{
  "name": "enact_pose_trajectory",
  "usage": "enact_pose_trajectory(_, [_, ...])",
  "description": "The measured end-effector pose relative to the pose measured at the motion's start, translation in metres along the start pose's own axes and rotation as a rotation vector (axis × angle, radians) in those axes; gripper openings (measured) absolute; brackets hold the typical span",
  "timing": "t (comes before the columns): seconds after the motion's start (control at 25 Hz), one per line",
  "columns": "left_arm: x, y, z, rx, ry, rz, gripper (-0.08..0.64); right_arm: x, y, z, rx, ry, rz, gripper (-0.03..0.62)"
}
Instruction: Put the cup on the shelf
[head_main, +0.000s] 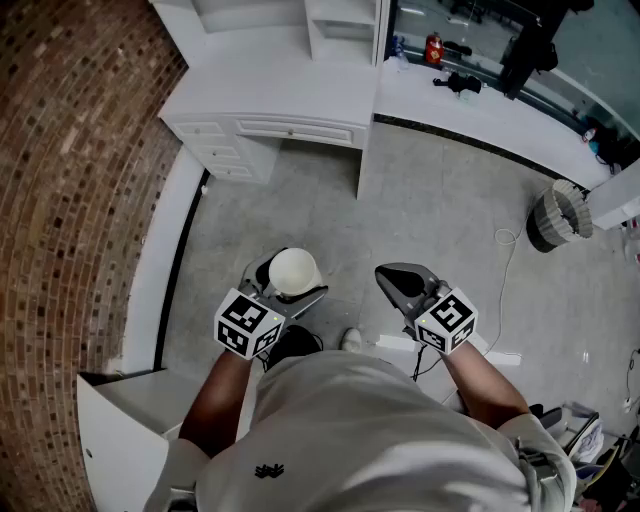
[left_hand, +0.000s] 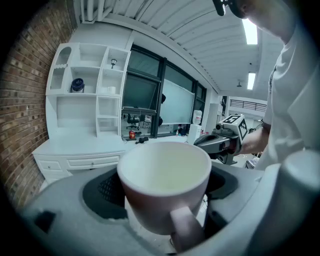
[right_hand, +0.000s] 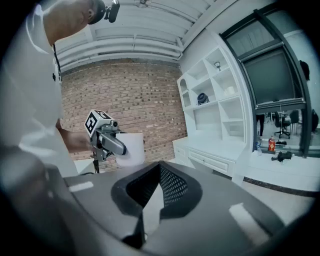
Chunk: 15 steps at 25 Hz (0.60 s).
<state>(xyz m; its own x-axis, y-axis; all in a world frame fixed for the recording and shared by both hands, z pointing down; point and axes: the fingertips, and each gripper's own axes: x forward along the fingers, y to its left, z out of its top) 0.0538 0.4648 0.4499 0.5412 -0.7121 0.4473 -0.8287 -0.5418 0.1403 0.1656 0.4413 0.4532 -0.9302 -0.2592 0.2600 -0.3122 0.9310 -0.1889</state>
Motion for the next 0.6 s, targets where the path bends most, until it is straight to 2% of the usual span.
enact_pose_trajectory(0.28, [0.019,0.021,0.009,-0.01,0.002,-0.009,0.434,0.011,-0.022,0.003,0.007,0.003,-0.002,0.009])
enact_pose_trajectory(0.6, [0.05,0.084,0.035,0.015,-0.024,-0.071,0.434,0.056,-0.065,0.027,-0.002,-0.007,-0.07,0.009])
